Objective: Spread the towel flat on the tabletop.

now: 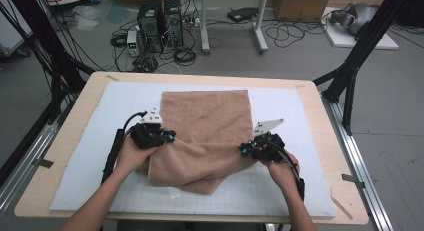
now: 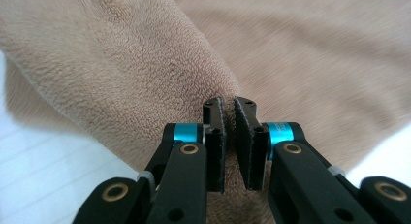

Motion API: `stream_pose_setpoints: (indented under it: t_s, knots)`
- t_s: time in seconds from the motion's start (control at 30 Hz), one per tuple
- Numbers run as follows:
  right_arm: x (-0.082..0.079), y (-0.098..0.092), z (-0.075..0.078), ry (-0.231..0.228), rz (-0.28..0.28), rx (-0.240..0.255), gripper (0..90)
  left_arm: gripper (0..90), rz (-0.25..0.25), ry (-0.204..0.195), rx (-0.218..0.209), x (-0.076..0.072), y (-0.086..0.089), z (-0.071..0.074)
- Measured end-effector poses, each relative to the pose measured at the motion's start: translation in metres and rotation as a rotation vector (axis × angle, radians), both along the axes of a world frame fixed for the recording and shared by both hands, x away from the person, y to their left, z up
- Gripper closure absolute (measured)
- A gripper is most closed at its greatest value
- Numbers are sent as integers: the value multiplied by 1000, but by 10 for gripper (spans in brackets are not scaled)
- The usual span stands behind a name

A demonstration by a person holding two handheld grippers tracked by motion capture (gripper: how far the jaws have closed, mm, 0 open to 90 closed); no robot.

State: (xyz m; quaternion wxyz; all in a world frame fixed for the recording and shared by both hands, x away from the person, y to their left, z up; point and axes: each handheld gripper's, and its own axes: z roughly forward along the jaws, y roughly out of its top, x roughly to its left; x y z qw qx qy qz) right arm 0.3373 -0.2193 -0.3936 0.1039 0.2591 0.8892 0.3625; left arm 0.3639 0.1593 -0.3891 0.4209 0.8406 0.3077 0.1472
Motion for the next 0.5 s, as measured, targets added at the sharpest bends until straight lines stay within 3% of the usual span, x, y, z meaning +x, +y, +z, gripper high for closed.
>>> stream_pose_setpoints:
  t_s: [0.2, 0.3, 0.37, 0.43, 0.5]
  knots:
    - [26, 1, 14, -19, -74, 5, 828, 852, 114, -23, 0, 28, 1, 1]
    - [43, 6, 12, -12, -110, -16, 815, 847, 153, 16, 3, 41, 4, -4]
    - [49, 9, 8, -1, -111, -31, 796, 813, 151, 36, -4, 43, 6, -5]
    - [51, 11, 3, 20, -105, -37, 716, 746, 129, 49, -11, 40, 9, -2]
    - [49, 10, 3, 29, -83, -14, 694, 703, 113, 26, -1, 33, 12, 3]
